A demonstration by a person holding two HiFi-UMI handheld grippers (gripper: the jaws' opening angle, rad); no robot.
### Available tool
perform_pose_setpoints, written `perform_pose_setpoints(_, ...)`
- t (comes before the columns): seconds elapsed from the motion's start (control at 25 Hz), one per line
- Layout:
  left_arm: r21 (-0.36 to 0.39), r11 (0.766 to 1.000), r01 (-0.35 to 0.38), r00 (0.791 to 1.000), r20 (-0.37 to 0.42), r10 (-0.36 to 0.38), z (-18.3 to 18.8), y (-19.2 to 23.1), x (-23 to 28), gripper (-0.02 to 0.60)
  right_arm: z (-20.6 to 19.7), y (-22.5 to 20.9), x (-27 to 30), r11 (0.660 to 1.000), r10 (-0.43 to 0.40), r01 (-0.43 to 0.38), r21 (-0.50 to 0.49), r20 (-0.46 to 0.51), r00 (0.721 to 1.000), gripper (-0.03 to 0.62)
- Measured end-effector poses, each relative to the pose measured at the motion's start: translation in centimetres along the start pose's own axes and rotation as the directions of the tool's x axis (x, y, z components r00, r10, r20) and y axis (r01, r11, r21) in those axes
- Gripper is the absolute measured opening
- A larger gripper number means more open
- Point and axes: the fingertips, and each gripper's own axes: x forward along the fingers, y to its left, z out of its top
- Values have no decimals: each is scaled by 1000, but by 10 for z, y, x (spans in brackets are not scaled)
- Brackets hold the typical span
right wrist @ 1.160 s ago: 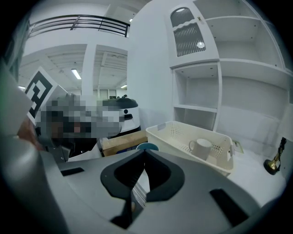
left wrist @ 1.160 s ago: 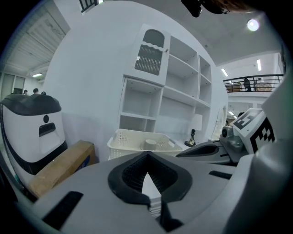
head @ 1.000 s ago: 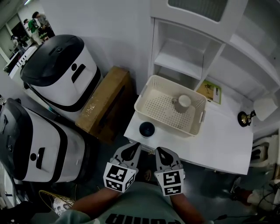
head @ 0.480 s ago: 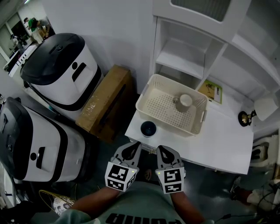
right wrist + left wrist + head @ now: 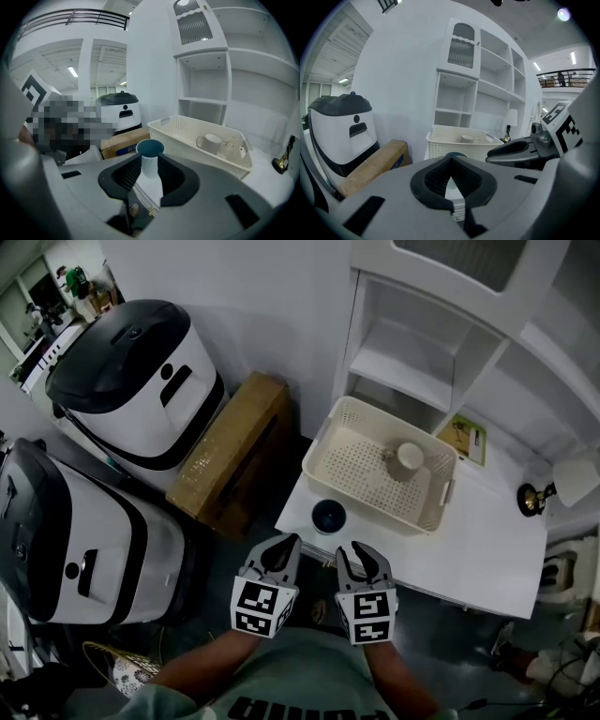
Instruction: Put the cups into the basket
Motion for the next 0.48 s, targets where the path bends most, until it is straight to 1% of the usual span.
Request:
perform_pose_setpoints(0.08,-4,1000,-5,1000,-9,5,-3,5,4,3,-4,1,9,1000,11,-11,16,-18,1000,168)
perform_pose_setpoints(0.2,-10,1000,-10,1000,-25,10,-7,14,12,4,-9,4,23,999,23,-22,34,-37,999,241)
perform_pose_setpoints(0.32,-13,1000,-14,999,-38,13,-10,22,20,3,-13,4,36,999,15,-13,41,-50,999,292)
perform_pose_setpoints(0.48,-17,1000,-21,998,-58,20,-16,33,32,5,-20,3,54,999,8,-5,47,-76,997,340)
